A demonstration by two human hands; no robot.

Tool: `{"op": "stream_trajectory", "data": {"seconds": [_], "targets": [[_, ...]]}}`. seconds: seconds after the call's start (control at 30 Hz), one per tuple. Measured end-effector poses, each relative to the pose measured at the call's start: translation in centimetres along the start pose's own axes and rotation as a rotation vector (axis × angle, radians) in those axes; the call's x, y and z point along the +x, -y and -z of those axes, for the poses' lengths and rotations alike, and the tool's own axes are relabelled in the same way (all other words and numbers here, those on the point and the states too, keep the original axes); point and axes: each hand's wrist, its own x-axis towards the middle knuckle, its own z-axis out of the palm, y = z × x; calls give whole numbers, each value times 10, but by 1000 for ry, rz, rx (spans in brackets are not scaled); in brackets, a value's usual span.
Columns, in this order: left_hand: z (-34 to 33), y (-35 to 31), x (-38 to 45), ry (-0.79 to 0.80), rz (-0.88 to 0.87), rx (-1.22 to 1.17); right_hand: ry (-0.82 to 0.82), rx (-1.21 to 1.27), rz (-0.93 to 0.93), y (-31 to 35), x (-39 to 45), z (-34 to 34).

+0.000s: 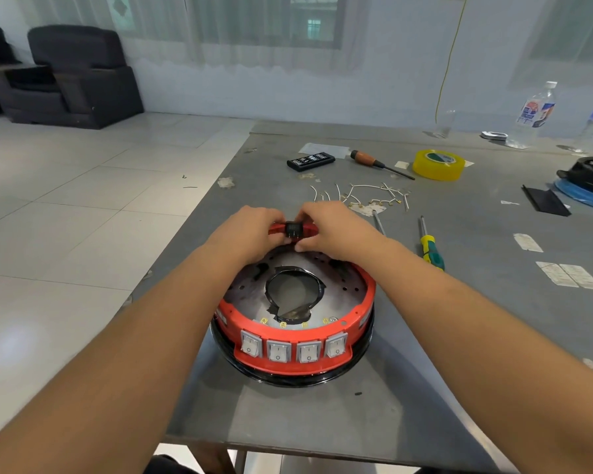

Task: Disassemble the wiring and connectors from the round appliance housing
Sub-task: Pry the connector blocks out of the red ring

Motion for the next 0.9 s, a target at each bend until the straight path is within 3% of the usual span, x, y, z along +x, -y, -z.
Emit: {"op": "stream_trajectory", "data": {"seconds": [0.13, 0.23, 0.5, 0.9], "targets": [[3, -5, -2, 19, -169, 42, -55, 139, -135, -8, -5, 0], [5, -11, 0, 56, -270, 247, -81, 169, -162, -7, -4, -2], [4, -20, 12, 55, -325, 651, -102, 158, -128, -7, -4, -5], [-11, -20, 0, -1, -347, 614, -117, 114, -114, -8, -5, -6]]}}
